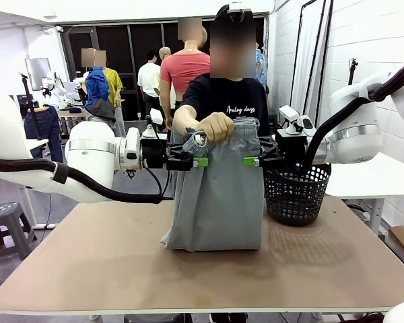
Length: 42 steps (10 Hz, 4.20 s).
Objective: Fold the training pants.
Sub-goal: Release the ends of the Training pants and then grab the overlapped ends.
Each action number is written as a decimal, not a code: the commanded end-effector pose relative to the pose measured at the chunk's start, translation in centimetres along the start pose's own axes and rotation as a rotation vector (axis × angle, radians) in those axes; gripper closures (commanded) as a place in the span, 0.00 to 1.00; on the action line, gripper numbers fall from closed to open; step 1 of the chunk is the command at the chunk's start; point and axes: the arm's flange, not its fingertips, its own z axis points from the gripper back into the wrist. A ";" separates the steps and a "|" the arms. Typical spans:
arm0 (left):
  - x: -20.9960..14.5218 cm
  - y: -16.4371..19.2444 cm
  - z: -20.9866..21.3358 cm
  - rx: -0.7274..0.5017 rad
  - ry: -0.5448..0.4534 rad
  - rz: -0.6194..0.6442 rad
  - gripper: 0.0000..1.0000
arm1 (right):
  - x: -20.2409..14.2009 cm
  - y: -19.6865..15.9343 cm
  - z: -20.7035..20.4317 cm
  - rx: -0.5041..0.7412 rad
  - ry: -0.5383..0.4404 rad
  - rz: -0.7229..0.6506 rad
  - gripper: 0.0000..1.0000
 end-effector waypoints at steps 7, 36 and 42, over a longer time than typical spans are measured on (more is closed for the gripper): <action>-0.3 -1.2 1.3 0.060 -0.017 -0.013 0.00 | 0.0 0.2 0.6 -0.034 0.075 0.025 0.00; -1.5 -1.4 4.8 0.133 -0.030 -0.110 0.00 | 0.6 -0.1 3.6 -0.171 0.005 -0.103 0.00; -1.2 -1.0 3.6 0.153 -0.026 -0.116 0.00 | 0.5 0.9 2.4 -0.083 0.046 -0.092 0.00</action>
